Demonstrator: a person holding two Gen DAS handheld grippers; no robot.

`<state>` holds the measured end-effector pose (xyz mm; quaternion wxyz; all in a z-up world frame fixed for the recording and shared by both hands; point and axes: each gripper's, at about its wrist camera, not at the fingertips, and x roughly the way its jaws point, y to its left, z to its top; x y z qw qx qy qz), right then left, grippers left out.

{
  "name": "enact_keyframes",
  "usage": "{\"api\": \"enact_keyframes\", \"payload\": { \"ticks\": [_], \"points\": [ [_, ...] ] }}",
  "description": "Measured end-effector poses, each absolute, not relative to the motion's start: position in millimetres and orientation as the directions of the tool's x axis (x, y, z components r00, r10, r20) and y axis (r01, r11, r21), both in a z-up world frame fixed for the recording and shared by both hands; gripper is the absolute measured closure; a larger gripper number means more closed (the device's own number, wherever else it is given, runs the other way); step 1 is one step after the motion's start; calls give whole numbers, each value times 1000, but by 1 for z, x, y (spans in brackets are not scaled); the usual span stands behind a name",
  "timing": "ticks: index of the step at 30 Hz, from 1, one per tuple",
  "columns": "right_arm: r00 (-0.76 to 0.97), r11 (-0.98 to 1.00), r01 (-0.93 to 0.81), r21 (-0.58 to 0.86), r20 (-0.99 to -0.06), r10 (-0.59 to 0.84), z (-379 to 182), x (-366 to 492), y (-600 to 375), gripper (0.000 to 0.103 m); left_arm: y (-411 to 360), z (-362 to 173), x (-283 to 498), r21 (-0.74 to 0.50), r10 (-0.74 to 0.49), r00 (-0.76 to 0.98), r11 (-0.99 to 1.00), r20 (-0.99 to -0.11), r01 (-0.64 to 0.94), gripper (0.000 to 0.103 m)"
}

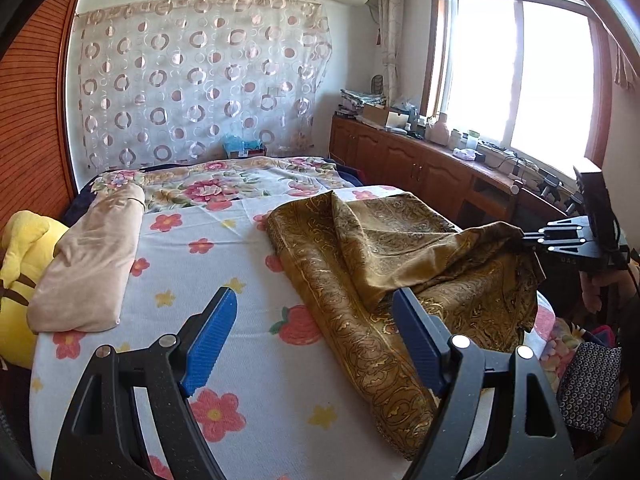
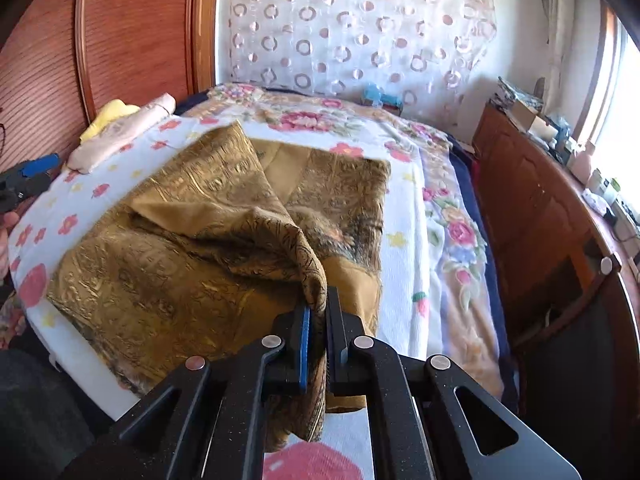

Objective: Fold small clothes

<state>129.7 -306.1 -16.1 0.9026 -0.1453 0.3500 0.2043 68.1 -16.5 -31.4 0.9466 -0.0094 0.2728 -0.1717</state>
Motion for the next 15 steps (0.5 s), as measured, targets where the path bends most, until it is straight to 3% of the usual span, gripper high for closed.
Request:
{"api": "enact_keyframes", "payload": {
  "ticks": [5,9,15],
  "points": [
    [702,864,-486,-131,-648,297,2,111,-309,93,-19,-30,66,-109,-334,794,939,-508,326,22],
    [699,838,-533,-120,-620,356,10,101,-295,66,-22,-29,65,-109,-337,792,938,-508,329,22],
    [630,782,-617,-92,-652,421,-11,114,-254,62,-24,-30,63,-110,-336,791,938,-511,328,22]
  ]
}}
